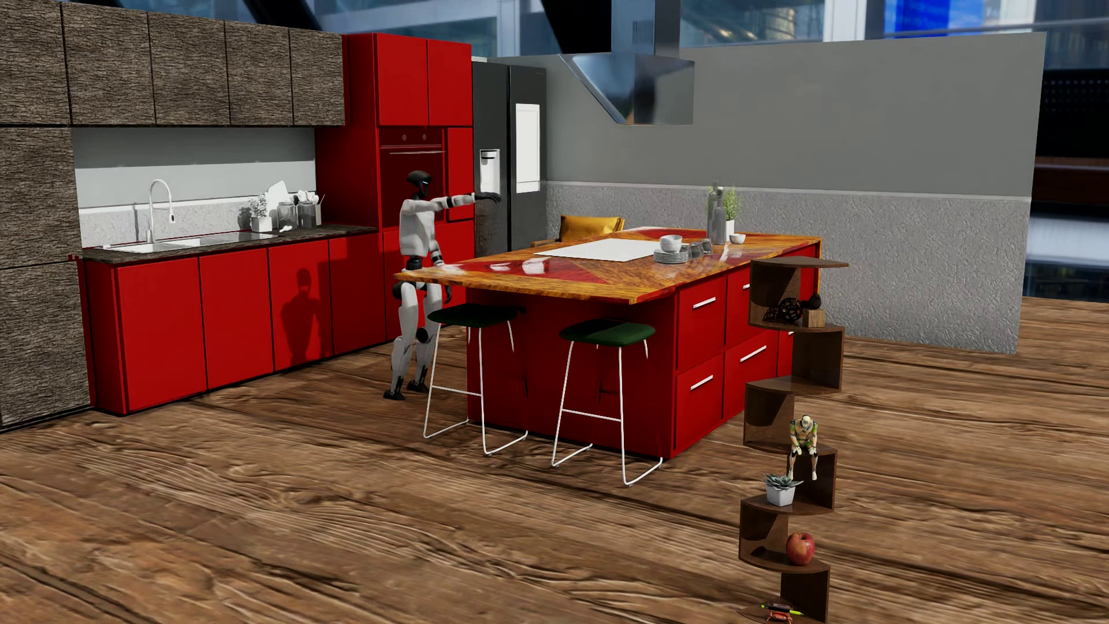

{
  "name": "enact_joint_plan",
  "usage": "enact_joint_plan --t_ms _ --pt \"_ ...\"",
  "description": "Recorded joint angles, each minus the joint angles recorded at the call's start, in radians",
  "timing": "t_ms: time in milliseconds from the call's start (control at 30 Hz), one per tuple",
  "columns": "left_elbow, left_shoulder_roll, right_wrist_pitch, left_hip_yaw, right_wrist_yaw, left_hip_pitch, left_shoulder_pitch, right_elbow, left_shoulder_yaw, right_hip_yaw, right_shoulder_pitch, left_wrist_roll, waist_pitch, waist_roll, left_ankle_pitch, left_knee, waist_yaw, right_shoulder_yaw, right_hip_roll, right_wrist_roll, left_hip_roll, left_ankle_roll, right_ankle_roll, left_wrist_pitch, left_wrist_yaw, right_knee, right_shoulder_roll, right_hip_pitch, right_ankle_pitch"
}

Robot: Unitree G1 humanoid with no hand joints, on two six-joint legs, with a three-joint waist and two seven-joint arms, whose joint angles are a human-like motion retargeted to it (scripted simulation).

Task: Reach out

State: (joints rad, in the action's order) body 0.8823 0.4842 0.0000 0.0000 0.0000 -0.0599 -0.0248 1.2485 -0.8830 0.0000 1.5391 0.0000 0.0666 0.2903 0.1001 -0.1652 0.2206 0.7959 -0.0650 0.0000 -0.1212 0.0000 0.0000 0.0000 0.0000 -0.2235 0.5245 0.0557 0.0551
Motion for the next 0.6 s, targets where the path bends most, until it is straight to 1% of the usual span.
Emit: enact_joint_plan --t_ms 233,467,600 --pt "-0.022 -0.010 0.000 0.000 0.000 0.001 0.004 -0.004 0.016 0.000 0.010 0.000 -0.002 -0.007 0.003 0.007 0.013 -0.029 -0.004 0.000 -0.004 0.000 0.000 0.000 0.000 0.003 -0.004 -0.002 0.003" --pt "-0.013 0.005 0.000 0.000 0.000 0.005 0.002 0.001 0.015 0.000 -0.003 0.000 0.000 -0.007 0.014 0.013 0.012 0.005 -0.003 0.000 -0.004 0.000 0.000 0.000 0.000 0.002 -0.002 -0.002 0.007" --pt "-0.007 0.004 0.000 0.000 0.000 0.001 -0.003 0.000 0.023 0.000 0.006 0.000 -0.001 -0.009 -0.032 -0.020 0.012 -0.004 -0.004 0.000 -0.006 0.000 0.000 0.000 0.000 -0.003 -0.003 -0.007 0.003"
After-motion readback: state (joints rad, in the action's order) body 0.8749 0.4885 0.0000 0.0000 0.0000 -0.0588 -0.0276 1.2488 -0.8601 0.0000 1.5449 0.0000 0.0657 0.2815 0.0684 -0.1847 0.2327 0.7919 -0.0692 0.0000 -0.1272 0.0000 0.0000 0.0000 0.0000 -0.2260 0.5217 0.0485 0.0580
